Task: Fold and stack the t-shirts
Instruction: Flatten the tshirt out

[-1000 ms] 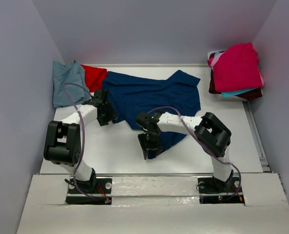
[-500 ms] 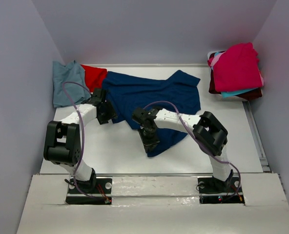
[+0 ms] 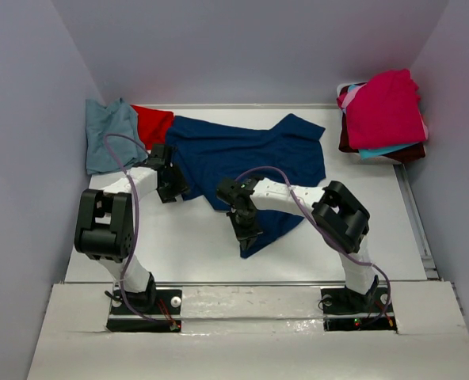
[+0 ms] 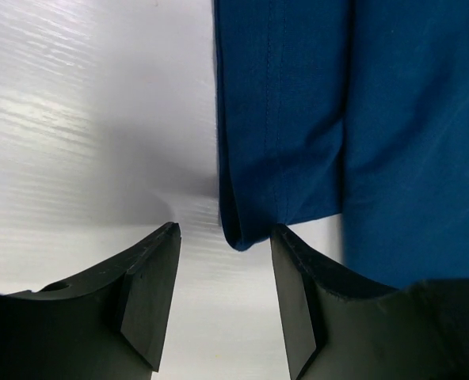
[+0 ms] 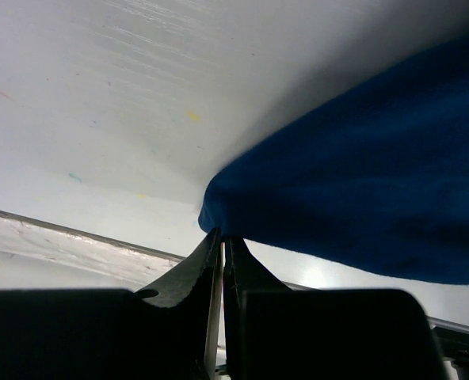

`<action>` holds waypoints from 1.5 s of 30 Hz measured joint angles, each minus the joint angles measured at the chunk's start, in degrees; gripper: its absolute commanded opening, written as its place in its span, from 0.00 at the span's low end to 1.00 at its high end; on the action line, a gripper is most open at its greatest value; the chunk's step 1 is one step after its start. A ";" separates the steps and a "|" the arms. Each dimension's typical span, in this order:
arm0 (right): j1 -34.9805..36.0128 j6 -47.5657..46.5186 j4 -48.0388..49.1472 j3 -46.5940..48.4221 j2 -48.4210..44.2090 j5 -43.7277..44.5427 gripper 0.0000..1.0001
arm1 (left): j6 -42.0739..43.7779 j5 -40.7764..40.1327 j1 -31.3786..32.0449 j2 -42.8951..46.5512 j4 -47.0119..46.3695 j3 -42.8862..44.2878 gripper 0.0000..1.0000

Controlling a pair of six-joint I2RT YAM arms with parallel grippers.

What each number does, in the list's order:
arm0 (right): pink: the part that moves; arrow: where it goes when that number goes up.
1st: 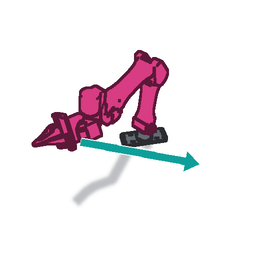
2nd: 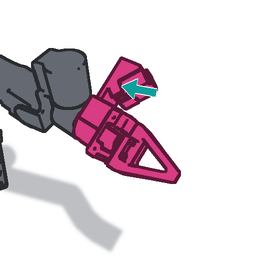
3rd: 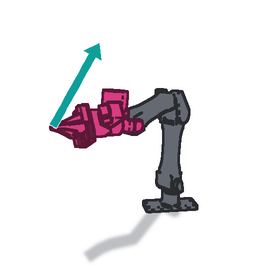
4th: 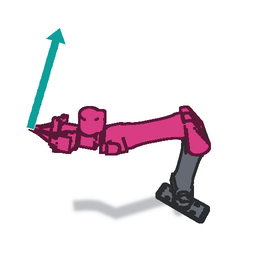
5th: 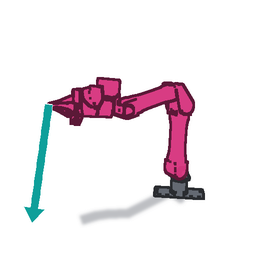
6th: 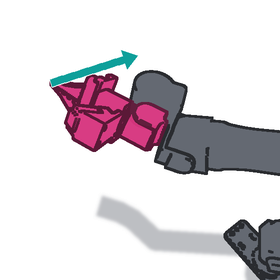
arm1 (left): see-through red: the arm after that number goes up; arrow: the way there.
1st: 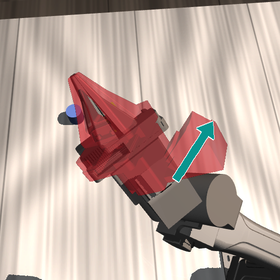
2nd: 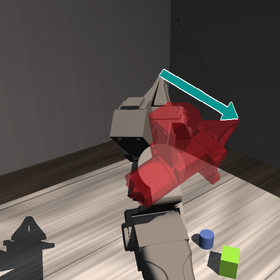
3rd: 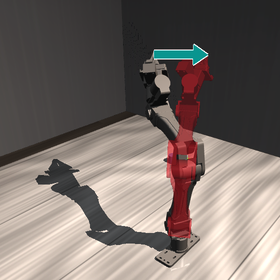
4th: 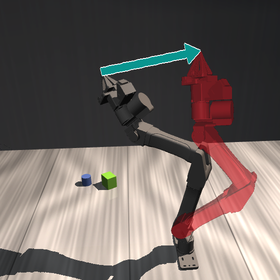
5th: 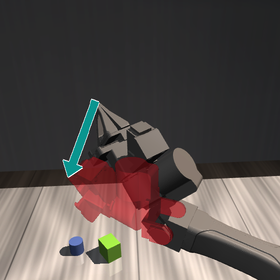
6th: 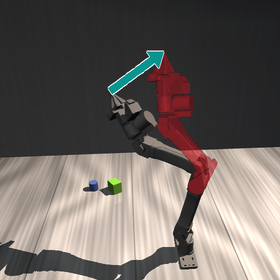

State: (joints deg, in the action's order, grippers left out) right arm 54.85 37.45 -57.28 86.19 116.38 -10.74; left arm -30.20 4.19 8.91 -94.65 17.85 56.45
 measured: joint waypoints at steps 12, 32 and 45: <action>0.00 0.13 -0.66 0.00 0.00 0.11 0.08 | 1.22 3.04 -0.02 -4.22 -3.45 1.66 0.36; -2.03 1.92 -3.45 -0.09 -5.16 2.01 0.07 | 1.79 3.72 -0.02 -1.99 0.50 2.82 0.06; -17.40 1.84 -10.58 1.51 -19.69 7.52 0.07 | 3.26 3.08 -1.07 2.69 6.73 6.91 0.06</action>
State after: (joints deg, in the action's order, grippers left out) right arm 37.45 39.29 -67.85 87.70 96.68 -3.22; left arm -26.94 7.27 7.84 -91.96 24.58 63.35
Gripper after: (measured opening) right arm 0.073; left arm 0.087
